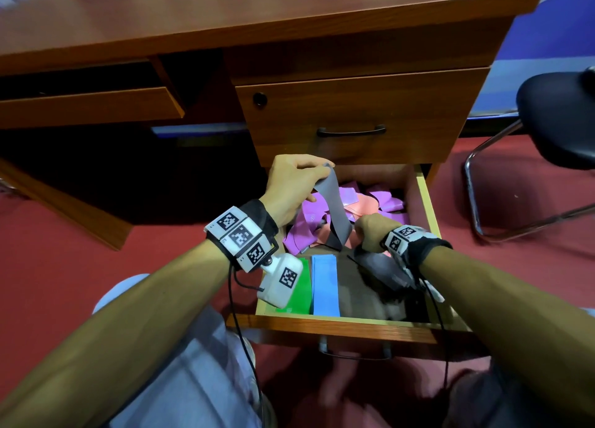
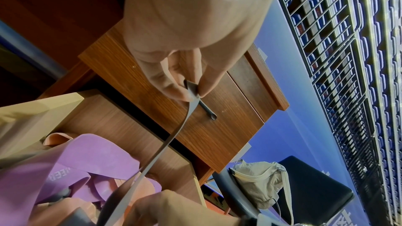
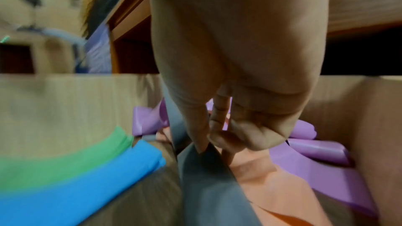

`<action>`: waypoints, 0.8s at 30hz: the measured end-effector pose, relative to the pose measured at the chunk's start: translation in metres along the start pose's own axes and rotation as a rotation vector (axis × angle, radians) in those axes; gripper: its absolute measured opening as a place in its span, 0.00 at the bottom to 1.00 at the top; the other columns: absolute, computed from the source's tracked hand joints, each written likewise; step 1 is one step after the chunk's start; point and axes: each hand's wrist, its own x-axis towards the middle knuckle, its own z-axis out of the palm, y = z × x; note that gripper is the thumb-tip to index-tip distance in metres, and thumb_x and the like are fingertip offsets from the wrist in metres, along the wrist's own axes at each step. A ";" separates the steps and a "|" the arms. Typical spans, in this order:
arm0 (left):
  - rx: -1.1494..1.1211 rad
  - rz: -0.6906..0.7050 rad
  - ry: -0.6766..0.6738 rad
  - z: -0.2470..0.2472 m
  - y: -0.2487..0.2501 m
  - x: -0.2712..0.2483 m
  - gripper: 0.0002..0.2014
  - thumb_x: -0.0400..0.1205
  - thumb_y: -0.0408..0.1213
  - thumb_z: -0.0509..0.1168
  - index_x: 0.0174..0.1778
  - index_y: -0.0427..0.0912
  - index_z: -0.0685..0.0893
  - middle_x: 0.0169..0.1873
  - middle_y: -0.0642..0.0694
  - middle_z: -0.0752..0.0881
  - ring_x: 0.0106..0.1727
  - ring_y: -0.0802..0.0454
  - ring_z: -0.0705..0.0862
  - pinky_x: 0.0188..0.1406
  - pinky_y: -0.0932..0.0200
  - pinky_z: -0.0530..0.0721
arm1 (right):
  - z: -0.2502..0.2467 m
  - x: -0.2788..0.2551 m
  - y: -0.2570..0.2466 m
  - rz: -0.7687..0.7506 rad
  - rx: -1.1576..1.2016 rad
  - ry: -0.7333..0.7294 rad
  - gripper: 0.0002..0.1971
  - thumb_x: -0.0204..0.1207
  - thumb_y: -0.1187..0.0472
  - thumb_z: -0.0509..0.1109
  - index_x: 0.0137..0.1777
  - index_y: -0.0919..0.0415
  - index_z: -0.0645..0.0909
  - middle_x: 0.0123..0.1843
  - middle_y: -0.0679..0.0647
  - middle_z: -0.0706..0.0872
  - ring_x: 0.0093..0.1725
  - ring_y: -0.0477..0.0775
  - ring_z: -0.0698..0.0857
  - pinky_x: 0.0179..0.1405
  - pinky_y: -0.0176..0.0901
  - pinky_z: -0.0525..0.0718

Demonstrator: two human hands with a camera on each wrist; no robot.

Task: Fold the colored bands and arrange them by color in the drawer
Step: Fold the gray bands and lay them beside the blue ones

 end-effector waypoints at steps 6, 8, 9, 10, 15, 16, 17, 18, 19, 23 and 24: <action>-0.017 -0.019 -0.001 0.001 0.000 0.001 0.03 0.77 0.29 0.77 0.43 0.40 0.94 0.40 0.46 0.93 0.33 0.53 0.86 0.24 0.62 0.83 | -0.021 -0.011 0.018 0.036 0.717 0.051 0.05 0.74 0.67 0.73 0.41 0.59 0.79 0.30 0.56 0.81 0.26 0.52 0.77 0.20 0.36 0.75; -0.014 -0.023 0.003 0.001 0.001 0.001 0.03 0.76 0.29 0.79 0.41 0.42 0.93 0.36 0.45 0.92 0.31 0.53 0.86 0.25 0.61 0.84 | -0.027 -0.019 0.024 0.024 0.893 0.116 0.07 0.73 0.67 0.75 0.41 0.58 0.80 0.30 0.54 0.81 0.26 0.50 0.76 0.23 0.37 0.73; -0.025 -0.028 0.006 0.001 0.000 0.001 0.04 0.76 0.30 0.79 0.41 0.42 0.93 0.36 0.44 0.91 0.30 0.52 0.85 0.25 0.60 0.83 | -0.031 -0.023 0.026 0.007 0.977 0.149 0.07 0.73 0.67 0.76 0.41 0.58 0.81 0.31 0.53 0.81 0.26 0.49 0.75 0.24 0.36 0.73; -0.037 -0.034 0.009 0.002 0.000 0.002 0.04 0.75 0.30 0.80 0.40 0.41 0.93 0.35 0.44 0.91 0.28 0.53 0.84 0.25 0.59 0.83 | -0.034 -0.028 0.028 -0.004 1.056 0.182 0.06 0.74 0.68 0.76 0.42 0.57 0.82 0.32 0.53 0.82 0.26 0.48 0.75 0.25 0.37 0.73; -0.035 -0.060 0.005 0.006 0.005 -0.002 0.01 0.78 0.28 0.77 0.42 0.38 0.93 0.33 0.46 0.89 0.24 0.56 0.82 0.22 0.64 0.82 | -0.054 -0.053 0.042 -0.092 1.236 0.275 0.07 0.78 0.68 0.73 0.42 0.55 0.87 0.31 0.50 0.82 0.26 0.45 0.75 0.29 0.37 0.73; -0.032 -0.073 -0.006 0.007 0.006 -0.003 0.02 0.78 0.27 0.76 0.44 0.36 0.93 0.32 0.47 0.89 0.23 0.58 0.82 0.22 0.65 0.82 | -0.058 -0.059 0.043 -0.118 1.279 0.275 0.06 0.78 0.67 0.74 0.44 0.55 0.88 0.32 0.49 0.82 0.26 0.44 0.75 0.29 0.36 0.74; -0.025 -0.085 -0.020 0.008 0.006 -0.004 0.03 0.79 0.26 0.76 0.46 0.34 0.93 0.30 0.48 0.88 0.22 0.61 0.81 0.22 0.66 0.82 | -0.061 -0.063 0.043 -0.150 1.318 0.269 0.05 0.78 0.66 0.75 0.47 0.55 0.89 0.34 0.49 0.83 0.26 0.43 0.75 0.30 0.36 0.74; -0.016 -0.097 -0.039 0.010 0.006 -0.005 0.03 0.79 0.25 0.75 0.47 0.32 0.93 0.28 0.49 0.87 0.21 0.63 0.81 0.22 0.66 0.82 | -0.063 -0.067 0.043 -0.186 1.350 0.254 0.05 0.78 0.66 0.75 0.51 0.56 0.89 0.35 0.49 0.83 0.26 0.43 0.74 0.31 0.36 0.74; -0.006 -0.112 -0.065 0.012 0.006 -0.007 0.04 0.79 0.25 0.75 0.48 0.31 0.93 0.28 0.50 0.87 0.22 0.65 0.81 0.22 0.66 0.84 | -0.065 -0.072 0.041 -0.221 1.377 0.229 0.07 0.78 0.65 0.74 0.55 0.58 0.89 0.35 0.48 0.82 0.26 0.43 0.73 0.31 0.35 0.73; -0.017 -0.215 -0.171 0.021 0.004 -0.013 0.06 0.77 0.26 0.76 0.49 0.31 0.94 0.42 0.40 0.93 0.37 0.55 0.90 0.28 0.64 0.88 | -0.068 -0.082 0.029 -0.319 1.408 0.159 0.11 0.80 0.69 0.71 0.62 0.67 0.85 0.36 0.52 0.83 0.26 0.43 0.74 0.28 0.33 0.74; -0.038 -0.252 -0.182 0.023 0.003 -0.015 0.06 0.77 0.26 0.77 0.48 0.32 0.94 0.45 0.39 0.94 0.40 0.52 0.91 0.32 0.63 0.89 | -0.067 -0.083 0.026 -0.325 1.412 0.156 0.11 0.80 0.71 0.70 0.61 0.68 0.84 0.35 0.53 0.83 0.26 0.44 0.75 0.27 0.35 0.75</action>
